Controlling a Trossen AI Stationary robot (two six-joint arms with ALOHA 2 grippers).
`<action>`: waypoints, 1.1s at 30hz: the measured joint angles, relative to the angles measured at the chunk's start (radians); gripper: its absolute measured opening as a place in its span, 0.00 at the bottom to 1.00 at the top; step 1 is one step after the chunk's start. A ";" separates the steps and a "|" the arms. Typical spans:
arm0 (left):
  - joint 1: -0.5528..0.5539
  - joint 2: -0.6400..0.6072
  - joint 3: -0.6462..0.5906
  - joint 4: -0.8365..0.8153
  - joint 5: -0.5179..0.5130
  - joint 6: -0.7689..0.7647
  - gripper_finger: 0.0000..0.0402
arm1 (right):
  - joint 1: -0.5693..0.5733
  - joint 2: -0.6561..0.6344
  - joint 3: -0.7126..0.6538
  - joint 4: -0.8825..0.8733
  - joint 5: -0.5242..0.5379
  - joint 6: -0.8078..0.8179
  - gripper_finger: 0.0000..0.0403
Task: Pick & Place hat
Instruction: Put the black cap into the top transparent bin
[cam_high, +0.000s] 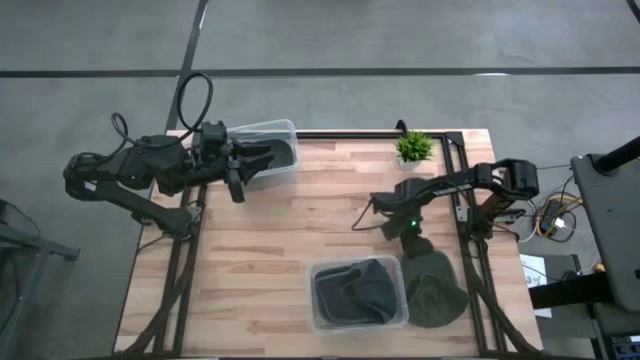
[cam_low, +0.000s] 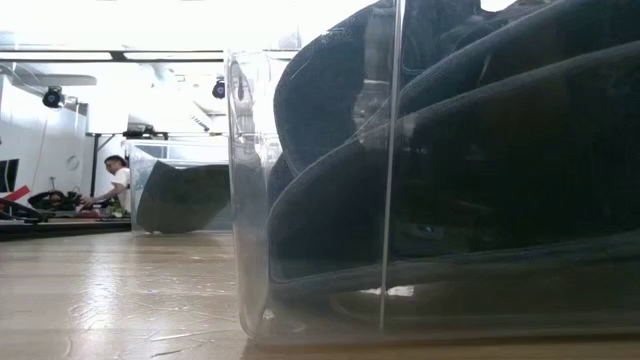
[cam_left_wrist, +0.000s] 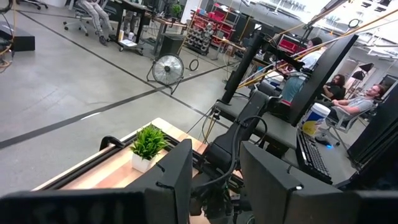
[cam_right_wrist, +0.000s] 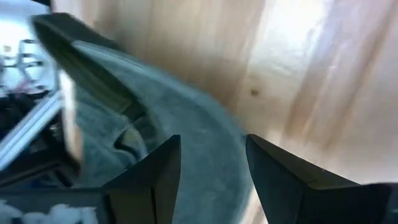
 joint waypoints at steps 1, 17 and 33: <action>0.000 0.000 0.000 0.000 0.000 -0.001 0.32 | 0.004 0.001 0.000 0.013 0.015 0.005 0.44; 0.000 0.000 0.000 0.003 0.000 -0.004 0.32 | 0.091 0.089 -0.003 0.057 0.036 0.038 0.41; 0.000 0.000 0.000 0.003 0.000 0.019 0.32 | 0.091 0.039 0.086 -0.216 0.174 0.157 0.03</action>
